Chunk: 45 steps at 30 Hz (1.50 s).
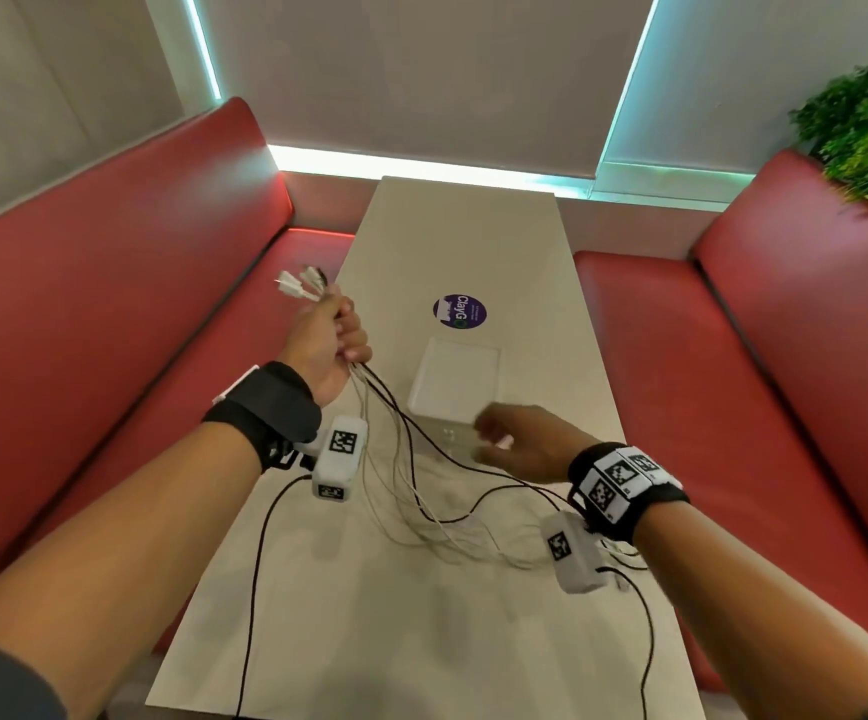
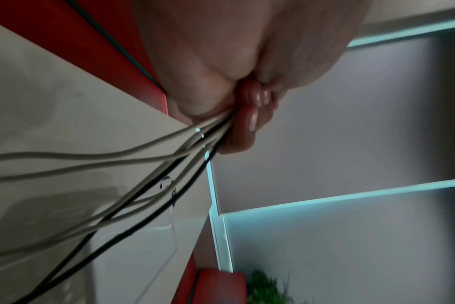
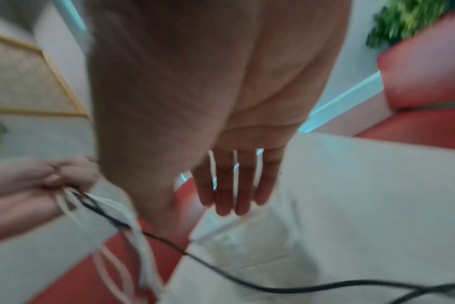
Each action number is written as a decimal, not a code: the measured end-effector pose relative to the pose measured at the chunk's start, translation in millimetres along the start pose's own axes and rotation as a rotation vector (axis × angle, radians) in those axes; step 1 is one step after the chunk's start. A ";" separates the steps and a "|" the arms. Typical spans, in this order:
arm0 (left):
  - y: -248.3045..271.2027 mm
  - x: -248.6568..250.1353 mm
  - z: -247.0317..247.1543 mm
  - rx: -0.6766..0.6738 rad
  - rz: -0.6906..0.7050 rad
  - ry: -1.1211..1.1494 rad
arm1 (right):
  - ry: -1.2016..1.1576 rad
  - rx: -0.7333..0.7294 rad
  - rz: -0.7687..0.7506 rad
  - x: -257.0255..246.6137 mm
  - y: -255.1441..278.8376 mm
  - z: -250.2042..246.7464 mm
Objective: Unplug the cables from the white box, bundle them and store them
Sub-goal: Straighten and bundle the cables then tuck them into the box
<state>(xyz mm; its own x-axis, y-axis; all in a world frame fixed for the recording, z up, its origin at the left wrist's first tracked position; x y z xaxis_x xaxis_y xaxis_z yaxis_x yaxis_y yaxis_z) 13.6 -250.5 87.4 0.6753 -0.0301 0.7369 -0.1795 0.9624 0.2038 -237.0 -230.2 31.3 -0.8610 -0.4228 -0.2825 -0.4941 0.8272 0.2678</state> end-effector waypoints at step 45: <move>-62.8 132.1 -81.2 0.403 0.236 0.262 | 0.210 -0.212 0.542 184.3 133.1 138.5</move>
<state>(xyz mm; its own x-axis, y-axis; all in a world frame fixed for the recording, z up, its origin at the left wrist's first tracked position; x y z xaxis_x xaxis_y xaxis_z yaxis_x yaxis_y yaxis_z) 172.2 -293.0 119.6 0.7301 0.2929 0.6173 -0.5739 0.7533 0.3212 -444.8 -146.7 -112.7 -0.9910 -0.0445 0.1264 0.0258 0.8622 0.5059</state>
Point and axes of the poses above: each hand's wrist, its own y-axis away from the middle knuckle, its own z-axis out of the palm, x = y × z, the point moved 7 cm from there along -y, towards the middle knuckle, and after that the axes turned 10 degrees about y, right-handed, at the moved point
